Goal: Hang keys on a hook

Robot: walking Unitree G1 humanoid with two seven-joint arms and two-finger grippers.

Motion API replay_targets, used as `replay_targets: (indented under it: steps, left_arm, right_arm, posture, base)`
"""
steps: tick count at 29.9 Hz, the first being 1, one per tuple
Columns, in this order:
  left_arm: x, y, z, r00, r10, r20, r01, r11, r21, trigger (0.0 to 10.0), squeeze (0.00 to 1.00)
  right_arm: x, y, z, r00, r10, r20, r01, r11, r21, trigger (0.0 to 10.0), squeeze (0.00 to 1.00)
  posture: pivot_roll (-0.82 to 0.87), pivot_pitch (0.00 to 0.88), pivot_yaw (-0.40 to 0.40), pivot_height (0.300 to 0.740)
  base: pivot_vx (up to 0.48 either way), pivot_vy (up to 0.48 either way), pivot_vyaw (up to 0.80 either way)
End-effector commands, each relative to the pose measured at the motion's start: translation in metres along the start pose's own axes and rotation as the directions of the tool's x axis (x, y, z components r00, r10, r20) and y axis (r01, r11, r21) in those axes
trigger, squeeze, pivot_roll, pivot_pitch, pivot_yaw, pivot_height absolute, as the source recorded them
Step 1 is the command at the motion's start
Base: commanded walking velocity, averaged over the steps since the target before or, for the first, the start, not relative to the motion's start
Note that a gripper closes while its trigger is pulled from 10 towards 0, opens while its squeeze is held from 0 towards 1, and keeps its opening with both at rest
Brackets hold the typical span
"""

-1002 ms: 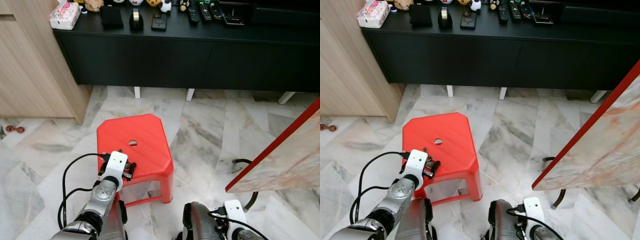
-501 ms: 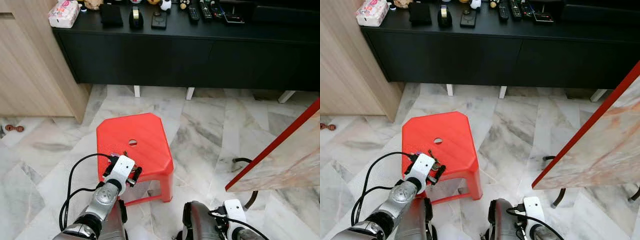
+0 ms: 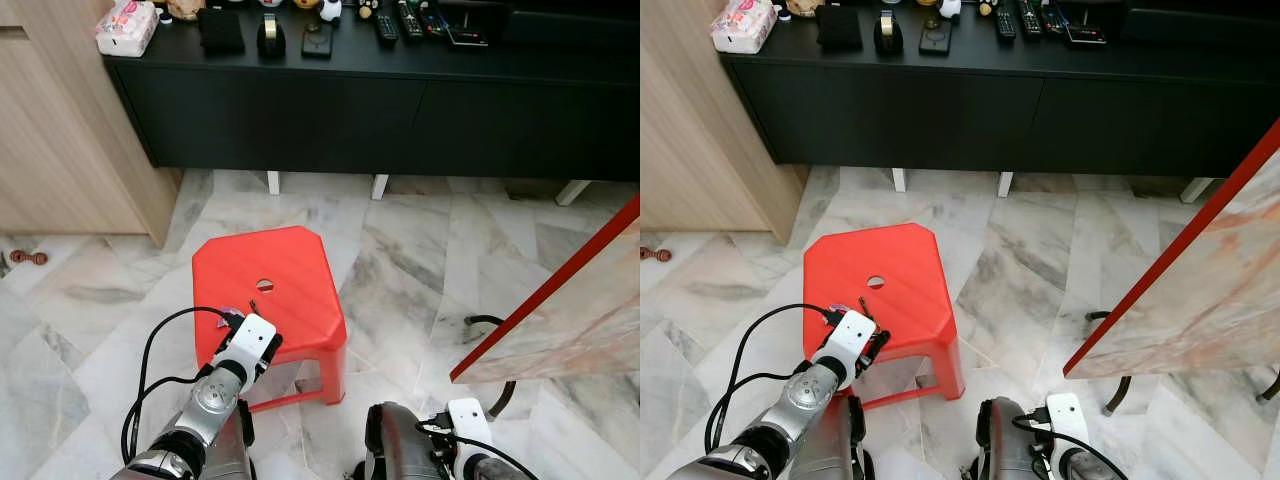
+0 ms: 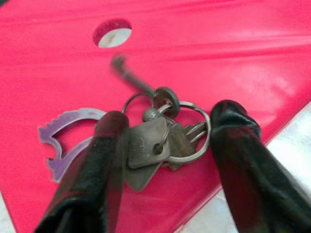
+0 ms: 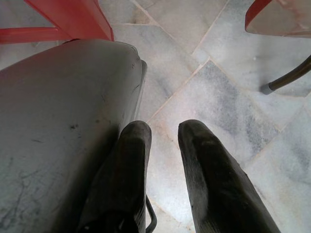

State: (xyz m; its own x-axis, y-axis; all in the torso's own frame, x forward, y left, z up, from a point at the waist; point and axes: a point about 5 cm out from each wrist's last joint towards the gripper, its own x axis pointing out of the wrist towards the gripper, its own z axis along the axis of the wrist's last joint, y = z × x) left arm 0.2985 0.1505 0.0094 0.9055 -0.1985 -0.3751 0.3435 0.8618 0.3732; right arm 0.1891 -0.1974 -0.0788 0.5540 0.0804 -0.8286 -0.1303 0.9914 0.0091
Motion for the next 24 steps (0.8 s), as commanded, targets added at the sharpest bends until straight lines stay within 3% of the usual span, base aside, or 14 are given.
replay_targets:
  steps: [1,12,13,19,22,24]
  left_arm:
    - [-0.008,-0.008,-0.022,0.995,-0.016,-0.097,0.012,0.999,-0.048,0.0,0.00]
    - [-0.009,0.004,-0.023,0.994,0.054,-0.096,-0.074,0.972,-0.221,0.0,0.00]
    - [-0.009,0.007,-0.023,0.993,0.071,-0.098,-0.095,0.959,-0.268,0.0,0.00]
    - [-0.010,0.012,-0.024,0.991,0.095,-0.099,-0.125,0.924,-0.363,0.0,0.00]
    - [-0.010,0.015,-0.023,0.991,0.108,-0.081,-0.133,0.888,-0.440,0.0,0.00]
    - [-0.009,0.018,-0.020,0.991,0.122,-0.057,-0.134,0.847,-0.515,0.0,0.00]
  right_arm:
    - [-0.006,-0.001,-0.035,0.991,-0.008,-0.132,0.008,1.000,0.003,10.0,0.00]
    - [-0.005,0.001,-0.032,0.992,-0.007,-0.125,0.008,1.000,0.005,10.0,0.00]
    - [-0.005,0.001,-0.031,0.992,-0.007,-0.123,0.008,1.000,0.006,10.0,0.00]
    - [-0.004,0.002,-0.030,0.993,-0.006,-0.119,0.007,1.000,0.008,10.0,0.00]
    - [-0.004,0.002,-0.029,0.993,-0.005,-0.116,0.006,1.000,0.010,10.0,0.00]
    - [-0.004,0.002,-0.029,0.994,-0.005,-0.114,0.006,1.000,0.012,10.0,0.00]
  posture:
    - [-0.06,0.216,-0.102,0.602]
    - [-0.05,0.206,-0.101,0.602]
    - [-0.05,0.205,-0.101,0.602]
    - [-0.04,0.201,-0.100,0.602]
    - [-0.04,0.198,-0.099,0.602]
    - [-0.04,0.195,-0.099,0.602]
  base:
    - [0.000,0.000,0.00]
    - [0.000,0.000,0.00]
    - [0.000,0.000,0.00]
    - [0.000,0.000,0.00]
    - [0.000,0.000,0.00]
    - [0.000,0.000,0.00]
